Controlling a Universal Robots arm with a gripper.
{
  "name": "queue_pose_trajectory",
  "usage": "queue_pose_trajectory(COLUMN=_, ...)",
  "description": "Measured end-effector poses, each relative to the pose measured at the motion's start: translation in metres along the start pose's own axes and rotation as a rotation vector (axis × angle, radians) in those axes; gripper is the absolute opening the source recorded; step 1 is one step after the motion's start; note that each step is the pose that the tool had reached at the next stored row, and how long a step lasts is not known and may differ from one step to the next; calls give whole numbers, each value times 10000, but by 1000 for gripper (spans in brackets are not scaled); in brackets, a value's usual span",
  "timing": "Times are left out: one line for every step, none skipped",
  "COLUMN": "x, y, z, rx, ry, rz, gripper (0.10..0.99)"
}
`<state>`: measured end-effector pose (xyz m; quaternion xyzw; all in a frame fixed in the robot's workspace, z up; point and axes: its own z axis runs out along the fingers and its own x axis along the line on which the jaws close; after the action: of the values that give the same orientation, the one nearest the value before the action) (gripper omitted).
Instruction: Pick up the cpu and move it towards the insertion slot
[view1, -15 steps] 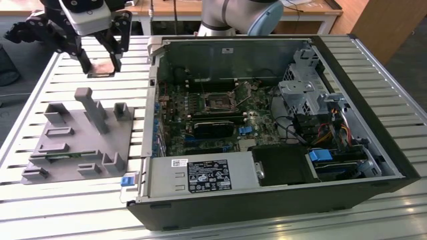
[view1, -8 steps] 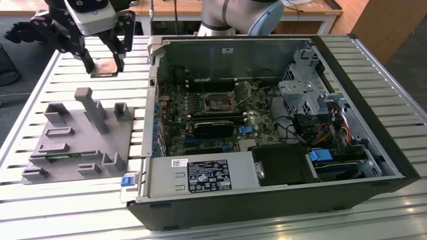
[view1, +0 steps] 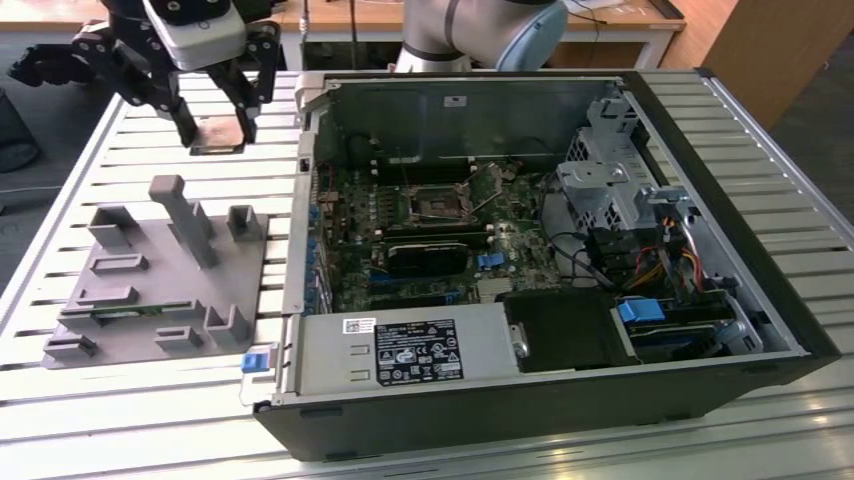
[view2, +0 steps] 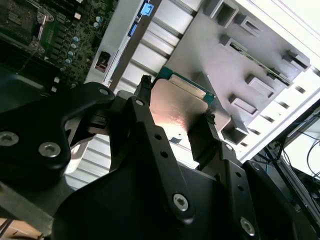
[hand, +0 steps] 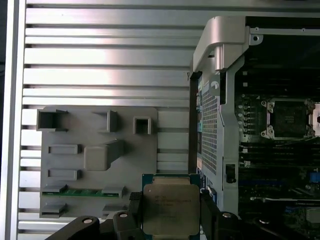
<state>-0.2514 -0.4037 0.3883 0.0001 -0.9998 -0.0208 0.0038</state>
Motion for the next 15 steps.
queue_pose_trajectory(x=-13, y=0, z=0, rx=0, ry=0, rz=0, gripper=541)
queue_pose_trajectory(x=-27, y=0, z=0, rx=0, ry=-1, rz=0, gripper=541)
queue_pose_trajectory(x=-43, y=0, z=0, rx=0, ry=0, rz=1, gripper=541)
queue_pose_trajectory(x=-60, y=2, z=-1, rx=1, ry=0, rz=1, gripper=541)
queue_pose_trajectory(x=-77, y=4, z=0, rx=0, ry=-1, rz=1, gripper=541)
queue_pose_trajectory(x=-95, y=7, z=0, rx=0, ry=-1, rz=0, gripper=541)
queue_pose_trajectory(x=-113, y=9, z=0, rx=0, ry=-1, rz=1, gripper=541)
queue_pose_trajectory(x=-129, y=11, z=0, rx=0, ry=0, rz=1, gripper=541)
queue_pose_trajectory(x=-145, y=12, z=0, rx=0, ry=-1, rz=1, gripper=541)
queue_pose_trajectory(x=-166, y=14, z=0, rx=0, ry=-1, rz=1, gripper=541)
queue_pose_trajectory(x=-184, y=16, z=0, rx=0, ry=0, rz=1, gripper=541)
queue_pose_trajectory(x=-200, y=17, z=0, rx=0, ry=0, rz=1, gripper=541)
queue_pose_trajectory(x=-213, y=19, z=0, rx=0, ry=0, rz=0, gripper=541)
queue_pose_trajectory(x=-227, y=20, z=0, rx=0, ry=-1, rz=0, gripper=541)
queue_pose_trajectory(x=-239, y=20, z=0, rx=0, ry=0, rz=1, gripper=541)
